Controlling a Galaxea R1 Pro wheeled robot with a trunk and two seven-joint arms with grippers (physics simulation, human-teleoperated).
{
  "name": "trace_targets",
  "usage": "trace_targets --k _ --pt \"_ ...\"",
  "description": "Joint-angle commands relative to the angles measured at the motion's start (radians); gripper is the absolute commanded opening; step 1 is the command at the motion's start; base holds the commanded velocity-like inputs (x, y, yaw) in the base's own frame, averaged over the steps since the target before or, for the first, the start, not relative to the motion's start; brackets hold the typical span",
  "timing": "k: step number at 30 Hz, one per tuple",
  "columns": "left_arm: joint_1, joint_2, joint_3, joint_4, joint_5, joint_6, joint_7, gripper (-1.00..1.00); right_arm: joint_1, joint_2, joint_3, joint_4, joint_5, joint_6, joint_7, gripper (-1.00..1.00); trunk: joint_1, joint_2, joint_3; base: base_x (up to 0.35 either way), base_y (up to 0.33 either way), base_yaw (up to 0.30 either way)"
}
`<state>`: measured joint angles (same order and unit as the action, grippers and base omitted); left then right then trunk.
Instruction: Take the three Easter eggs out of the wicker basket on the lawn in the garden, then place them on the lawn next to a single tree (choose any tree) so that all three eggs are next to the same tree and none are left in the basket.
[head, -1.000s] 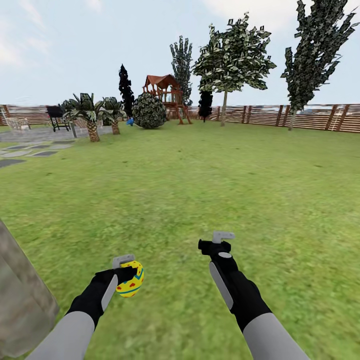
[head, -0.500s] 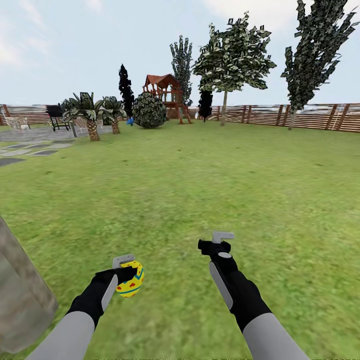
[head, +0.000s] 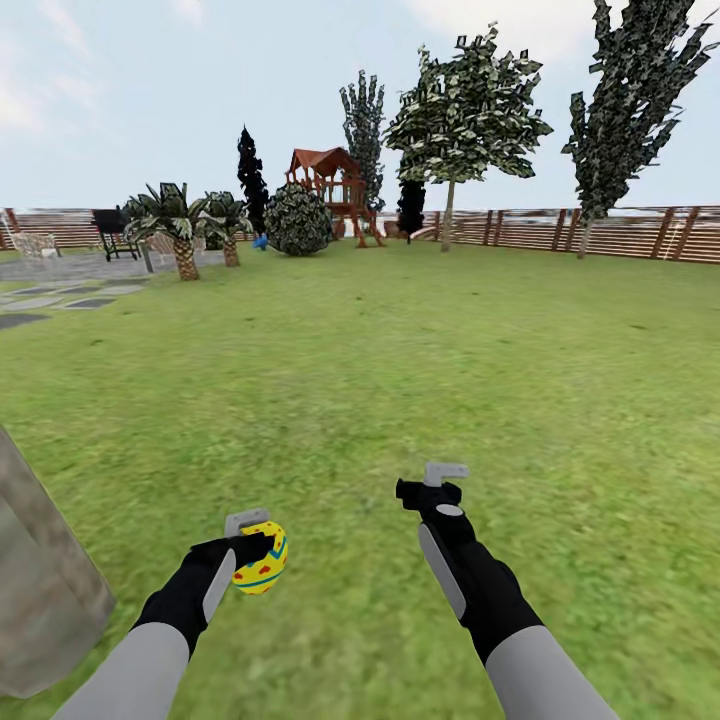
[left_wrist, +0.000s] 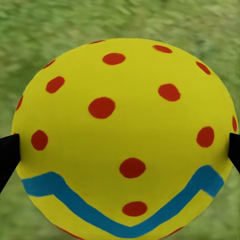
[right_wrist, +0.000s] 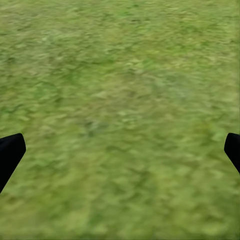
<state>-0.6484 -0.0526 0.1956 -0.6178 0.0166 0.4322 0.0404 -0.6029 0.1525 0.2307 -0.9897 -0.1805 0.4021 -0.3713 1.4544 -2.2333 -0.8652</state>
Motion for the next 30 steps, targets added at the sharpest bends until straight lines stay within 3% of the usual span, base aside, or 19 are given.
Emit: trace_targets --k 1,30 --pt "0.000 -0.001 0.004 -0.002 0.002 0.005 0.003 -1.00 -0.001 -0.001 0.003 -0.001 -0.010 0.003 -0.009 1.00 0.004 -0.008 -0.004 0.000 0.000 0.000" --pt "0.000 -0.001 0.004 -0.002 0.002 0.005 0.003 -1.00 0.000 -0.001 0.004 -0.001 -0.010 0.003 -0.009 1.00 0.115 -0.211 -0.095 0.000 0.000 0.000"
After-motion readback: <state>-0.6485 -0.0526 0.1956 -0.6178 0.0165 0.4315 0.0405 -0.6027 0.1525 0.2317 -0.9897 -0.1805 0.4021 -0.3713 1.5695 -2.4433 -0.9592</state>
